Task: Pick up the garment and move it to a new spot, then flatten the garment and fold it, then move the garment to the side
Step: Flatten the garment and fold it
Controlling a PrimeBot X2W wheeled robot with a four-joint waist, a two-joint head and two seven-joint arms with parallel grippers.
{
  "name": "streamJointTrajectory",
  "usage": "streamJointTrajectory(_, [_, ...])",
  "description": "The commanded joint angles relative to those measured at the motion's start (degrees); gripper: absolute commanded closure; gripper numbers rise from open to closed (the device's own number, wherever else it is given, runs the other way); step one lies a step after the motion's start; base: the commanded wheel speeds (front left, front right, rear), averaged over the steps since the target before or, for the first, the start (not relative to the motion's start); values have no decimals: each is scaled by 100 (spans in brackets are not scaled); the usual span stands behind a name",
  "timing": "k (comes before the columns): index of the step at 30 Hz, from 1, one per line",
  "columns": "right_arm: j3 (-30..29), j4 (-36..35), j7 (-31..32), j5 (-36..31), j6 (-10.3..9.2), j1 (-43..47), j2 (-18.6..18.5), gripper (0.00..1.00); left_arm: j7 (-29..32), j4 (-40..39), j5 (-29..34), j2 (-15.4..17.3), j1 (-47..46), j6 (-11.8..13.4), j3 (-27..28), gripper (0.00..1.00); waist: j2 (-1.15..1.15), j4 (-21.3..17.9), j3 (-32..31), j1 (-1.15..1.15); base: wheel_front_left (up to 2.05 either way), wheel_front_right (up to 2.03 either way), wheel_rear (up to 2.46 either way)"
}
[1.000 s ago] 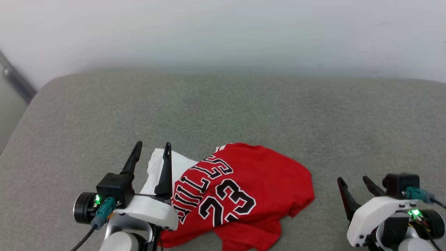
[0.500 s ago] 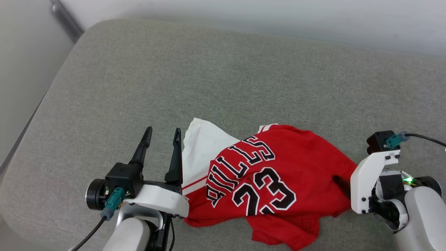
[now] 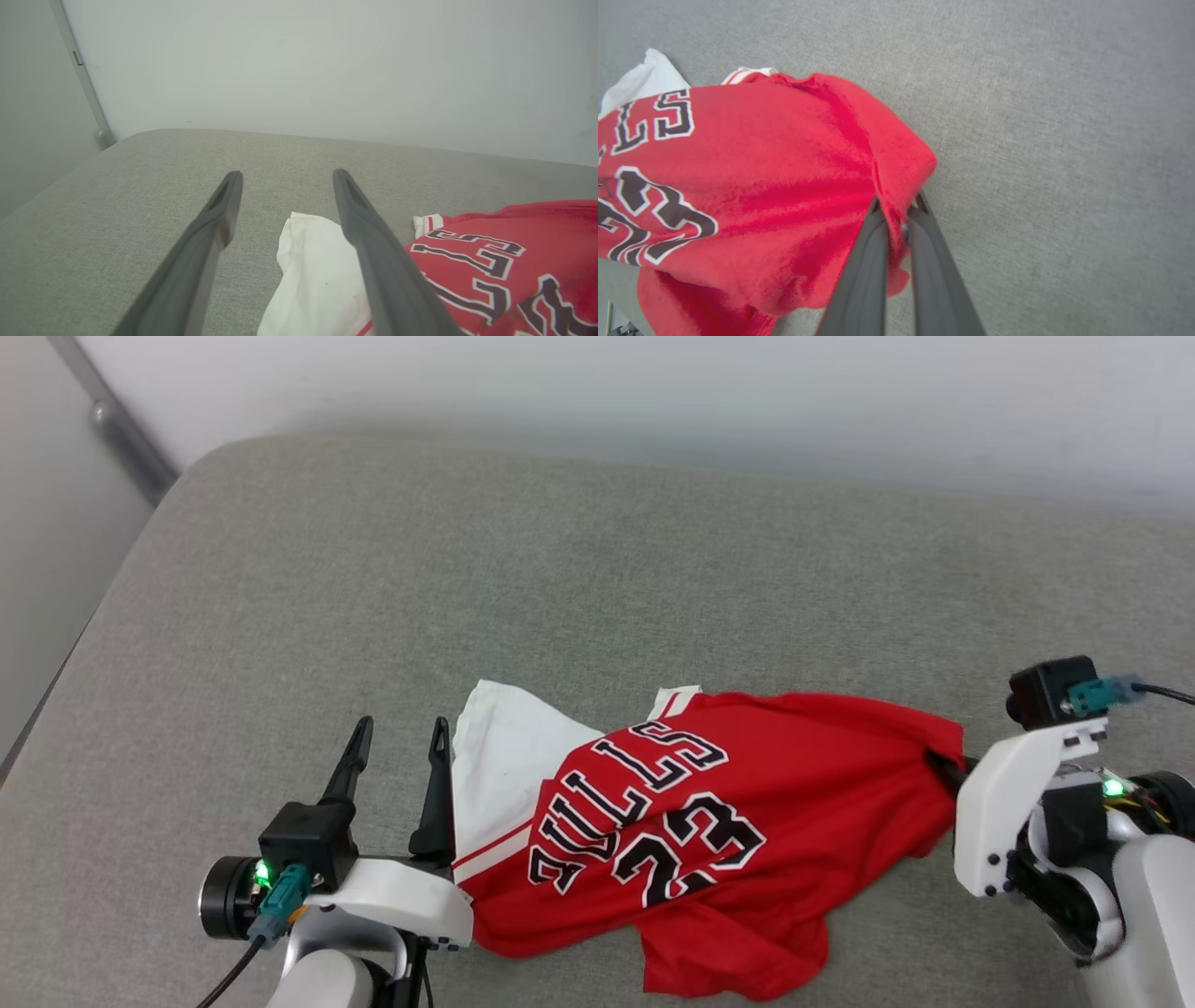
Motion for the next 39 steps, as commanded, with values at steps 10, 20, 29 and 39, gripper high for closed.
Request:
streamJointTrajectory(10, [-1194, -1585, 447, -510, -6, 2520, 670, 100, 312, -130, -148, 224, 496, 146, 79, 0, 0, -782, -762, 0, 0, 0, 0])
streamJointTrajectory(20, [-1162, -1101, -177, -78, -6, 3211, 986, 0, 479, -234, -212, 286, 666, 217, 70, 0, 0, -956, -771, 0, 0, 0, 0])
streamJointTrajectory(29, [-1007, -1097, -1542, -33, -5, 2172, 815, 0, 516, -307, -216, 328, 580, 231, 27, 0, 0, -882, -711, 0, 0, 0, 0])
streamJointTrajectory(39, [318, -180, 188, 710, -5, 290, -248, 0, 297, -172, -202, 36, 28, 138, -126, 0, 0, -232, -128, 0, 0, 0, 0])
